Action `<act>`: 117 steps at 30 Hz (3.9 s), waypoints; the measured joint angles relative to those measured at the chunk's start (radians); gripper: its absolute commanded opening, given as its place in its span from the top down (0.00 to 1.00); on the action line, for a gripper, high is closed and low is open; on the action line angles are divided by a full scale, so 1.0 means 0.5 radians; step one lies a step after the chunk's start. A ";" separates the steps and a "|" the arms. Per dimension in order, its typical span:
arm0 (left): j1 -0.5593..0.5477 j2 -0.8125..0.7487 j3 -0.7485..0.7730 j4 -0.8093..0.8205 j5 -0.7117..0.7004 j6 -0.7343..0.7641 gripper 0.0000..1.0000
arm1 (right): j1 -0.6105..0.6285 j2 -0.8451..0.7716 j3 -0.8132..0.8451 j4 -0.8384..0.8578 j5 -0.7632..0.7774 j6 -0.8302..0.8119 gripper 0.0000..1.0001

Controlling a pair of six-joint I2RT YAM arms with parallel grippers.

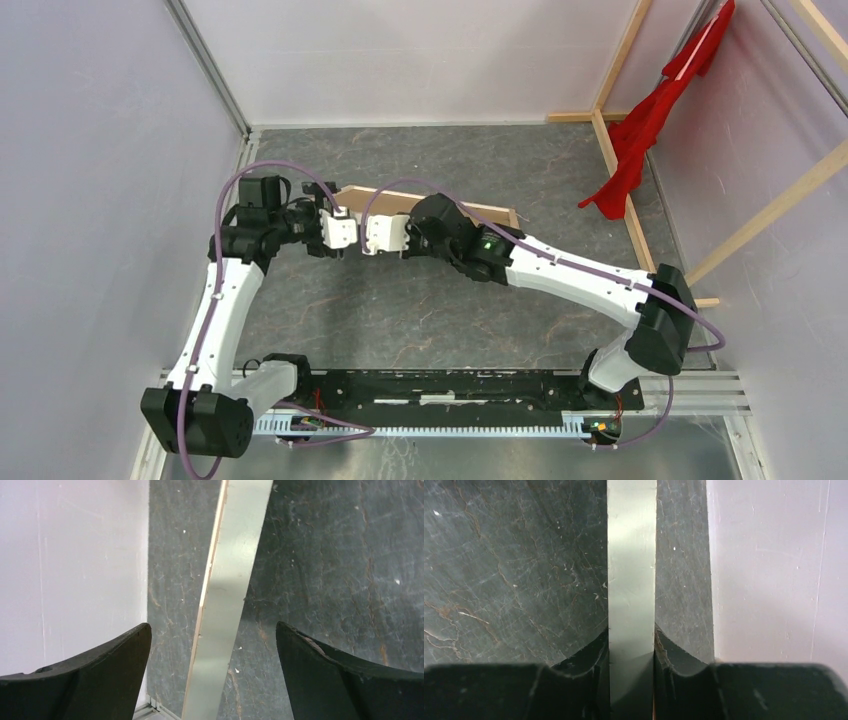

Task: Put the photo into the frame
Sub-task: Turn over the photo frame at the center of the board, then reset both arms

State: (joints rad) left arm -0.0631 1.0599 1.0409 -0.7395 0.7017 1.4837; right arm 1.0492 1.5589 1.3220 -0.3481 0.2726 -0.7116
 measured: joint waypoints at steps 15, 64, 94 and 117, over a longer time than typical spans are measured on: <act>0.209 0.265 0.835 0.201 0.043 -1.260 0.00 | -0.161 0.465 1.293 -0.735 -0.136 0.709 0.97; 0.317 0.404 0.693 0.114 0.048 -2.058 0.00 | -1.706 -0.390 -0.708 0.558 -1.714 3.159 1.00; 0.386 0.385 -0.403 0.809 -0.411 -2.257 0.00 | -1.250 -0.089 -1.361 1.054 -0.797 2.545 0.02; 0.393 0.723 -1.600 3.281 -0.662 -2.924 0.00 | -1.600 -1.023 -2.593 2.124 1.318 1.653 0.02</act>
State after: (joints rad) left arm 0.1333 1.4212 0.2409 0.9009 0.3706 0.0216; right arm 0.2493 1.0473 0.0254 0.7139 0.9318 0.1146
